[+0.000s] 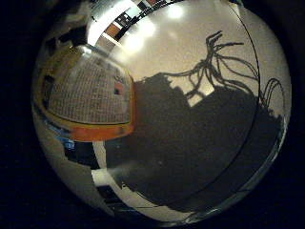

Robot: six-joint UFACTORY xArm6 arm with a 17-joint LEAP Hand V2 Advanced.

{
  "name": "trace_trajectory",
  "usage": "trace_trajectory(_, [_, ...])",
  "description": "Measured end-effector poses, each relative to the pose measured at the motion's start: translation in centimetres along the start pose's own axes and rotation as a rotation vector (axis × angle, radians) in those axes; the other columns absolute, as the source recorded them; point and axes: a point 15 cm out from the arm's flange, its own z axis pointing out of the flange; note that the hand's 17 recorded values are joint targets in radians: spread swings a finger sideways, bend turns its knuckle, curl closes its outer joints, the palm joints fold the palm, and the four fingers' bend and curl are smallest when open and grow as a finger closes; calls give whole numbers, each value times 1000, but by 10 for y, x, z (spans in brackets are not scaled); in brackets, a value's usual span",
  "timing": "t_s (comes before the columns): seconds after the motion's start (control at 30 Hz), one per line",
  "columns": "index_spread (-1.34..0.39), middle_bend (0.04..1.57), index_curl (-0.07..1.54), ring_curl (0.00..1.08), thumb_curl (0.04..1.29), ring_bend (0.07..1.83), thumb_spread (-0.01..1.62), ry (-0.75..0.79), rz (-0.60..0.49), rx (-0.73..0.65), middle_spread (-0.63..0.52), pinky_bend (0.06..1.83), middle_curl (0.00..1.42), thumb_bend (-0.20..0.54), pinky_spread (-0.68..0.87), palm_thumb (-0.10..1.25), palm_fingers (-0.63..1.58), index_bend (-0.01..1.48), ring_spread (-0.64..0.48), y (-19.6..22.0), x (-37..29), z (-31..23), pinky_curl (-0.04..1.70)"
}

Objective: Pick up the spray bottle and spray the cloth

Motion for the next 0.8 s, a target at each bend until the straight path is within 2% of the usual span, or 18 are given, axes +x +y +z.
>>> trace_trajectory(0.1, [-402,710,526,495,718,1289,782,4,-4,-6,-137,1125,465,-22,-395,875,486,259,-221,3,-1,-1,757])
trace_trajectory(0.17, [-431,626,534,463,677,1157,879,6,-5,-4,-112,1006,443,-27,-323,853,289,325,-198,2,-1,-3,731])
trace_trajectory(0.27, [-430,567,515,419,634,1035,934,16,-16,-6,-80,858,419,-28,-159,835,139,344,-162,1,-3,-9,685])
trace_trajectory(0.37, [-413,515,480,374,590,922,959,30,-30,-1,-49,743,397,-28,55,823,116,328,-121,-3,-7,-20,618])
trace_trajectory(0.5, [-388,444,442,335,551,812,973,58,-49,9,-24,651,374,-27,237,812,124,277,-71,-8,-9,-40,539])
trace_trajectory(0.67, [-371,379,417,301,527,704,976,79,-35,29,-6,575,358,-24,337,813,160,228,-41,-1,-11,-61,464])
trace_trajectory(0.8, [-360,326,403,284,513,649,972,110,-34,37,-3,523,351,-26,361,809,196,189,-23,10,-12,-84,414])
